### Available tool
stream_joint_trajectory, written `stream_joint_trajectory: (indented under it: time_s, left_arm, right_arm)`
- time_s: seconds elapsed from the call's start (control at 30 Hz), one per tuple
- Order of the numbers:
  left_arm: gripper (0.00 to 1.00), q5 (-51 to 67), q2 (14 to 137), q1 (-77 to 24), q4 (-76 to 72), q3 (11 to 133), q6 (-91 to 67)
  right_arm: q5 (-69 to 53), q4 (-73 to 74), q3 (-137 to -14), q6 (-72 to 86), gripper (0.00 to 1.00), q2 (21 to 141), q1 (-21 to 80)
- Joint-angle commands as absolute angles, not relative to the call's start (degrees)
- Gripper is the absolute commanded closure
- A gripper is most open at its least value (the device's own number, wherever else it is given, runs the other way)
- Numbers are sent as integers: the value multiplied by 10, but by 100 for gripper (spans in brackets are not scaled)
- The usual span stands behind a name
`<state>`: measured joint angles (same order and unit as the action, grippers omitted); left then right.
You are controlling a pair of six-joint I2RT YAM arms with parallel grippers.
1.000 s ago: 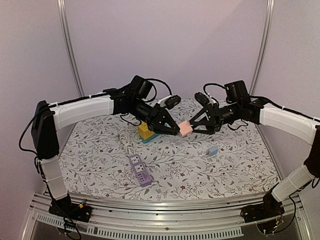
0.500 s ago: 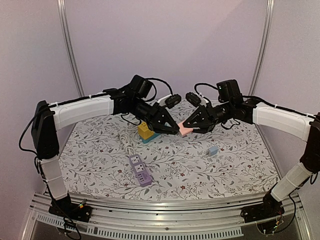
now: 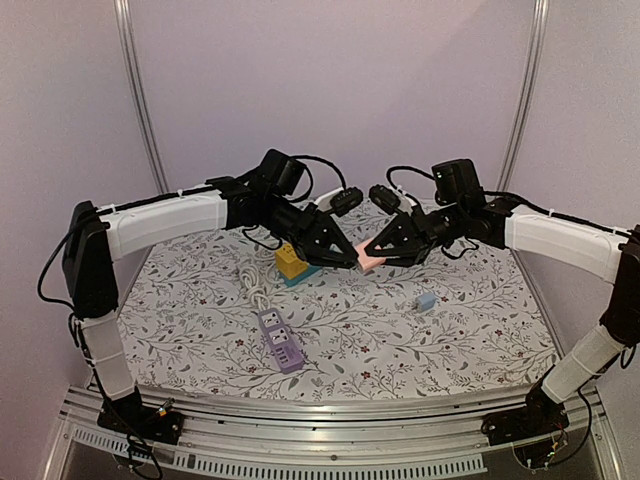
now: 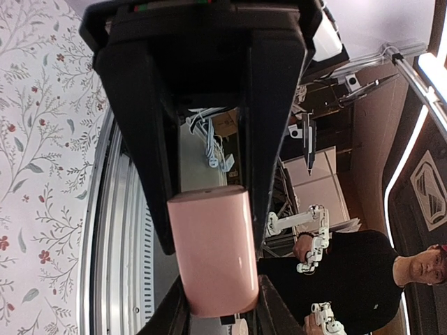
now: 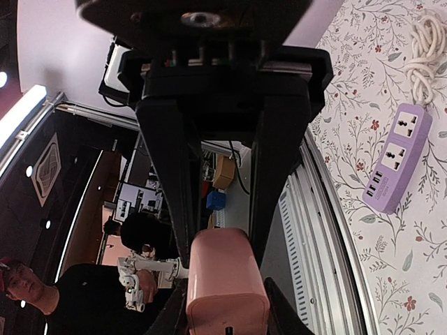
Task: Insert the plug
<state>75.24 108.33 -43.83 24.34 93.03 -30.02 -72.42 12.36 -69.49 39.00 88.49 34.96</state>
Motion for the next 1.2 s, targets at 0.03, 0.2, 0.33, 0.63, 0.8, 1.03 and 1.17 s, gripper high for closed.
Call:
stream_joint_trajectory:
  time_s: [0.03, 0.2, 0.33, 0.63, 0.8, 1.03, 1.17]
  left_arm:
    - [64, 711, 1073, -435, 231, 921, -314]
    - [1, 670, 1061, -429, 231, 907, -314]
    - [0, 613, 1038, -410, 234, 875, -303]
    - [1, 454, 957, -359, 319, 815, -237]
    - [1, 371, 918, -345, 384, 800, -193]
    - [1, 210, 825, -318, 395, 715, -192]
    - [3, 134, 794, -301, 408, 656, -188]
  right_arm:
    - [-703, 127, -698, 397, 100, 881, 362]
    - [-669, 133, -688, 399, 100, 867, 363]
    - [-607, 155, -681, 397, 100, 855, 363]
    - [-533, 164, -680, 410, 100, 854, 382]
    - [-425, 195, -723, 409, 100, 885, 411]
    - [-279, 308, -870, 398, 100, 1013, 487]
    - [-237, 377, -984, 384, 100, 1119, 521]
